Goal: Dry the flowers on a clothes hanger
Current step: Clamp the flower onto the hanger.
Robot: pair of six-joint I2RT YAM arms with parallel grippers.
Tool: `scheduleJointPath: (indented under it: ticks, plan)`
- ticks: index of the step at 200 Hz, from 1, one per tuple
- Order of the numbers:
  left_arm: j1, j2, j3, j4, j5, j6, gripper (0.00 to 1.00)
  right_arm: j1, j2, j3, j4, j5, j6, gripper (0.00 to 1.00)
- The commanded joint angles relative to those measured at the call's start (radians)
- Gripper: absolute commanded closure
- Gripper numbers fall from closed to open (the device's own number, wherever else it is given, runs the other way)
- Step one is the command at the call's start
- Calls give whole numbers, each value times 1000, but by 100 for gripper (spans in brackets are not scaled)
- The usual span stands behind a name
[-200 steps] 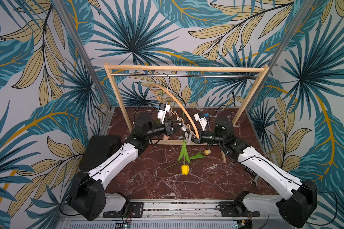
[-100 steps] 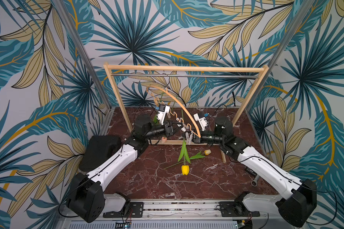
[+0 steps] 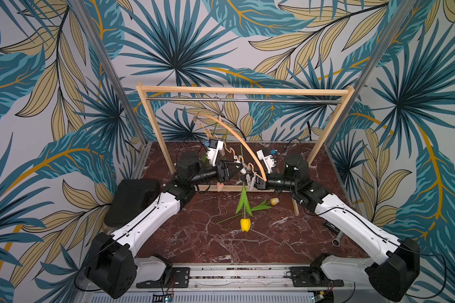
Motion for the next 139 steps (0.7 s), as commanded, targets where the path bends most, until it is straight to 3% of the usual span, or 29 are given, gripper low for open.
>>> scheduleJointPath:
  ticks: [1,25,55,102,116,123,139]
  plan:
    - [1,-41,-27,-39,-23,34,42,4,-35,13,-24,31,-30,92]
    - [5,-63,-30,-69,-33,49,39,4,-42,11,-74,67,-50,79]
    - [11,-87,-28,-134,-39,79,39,1,-68,-3,-189,183,-86,70]
    - [27,-157,-43,-237,-97,120,38,-17,-86,-50,-380,489,-131,66]
    - [35,-182,-50,-271,-124,132,38,-19,-83,-73,-401,515,-147,65]
    - [37,-195,-51,-292,-141,141,38,-18,-81,-83,-409,529,-148,54]
    - [39,-220,-51,-343,-183,161,37,-18,-74,-105,-424,555,-154,55]
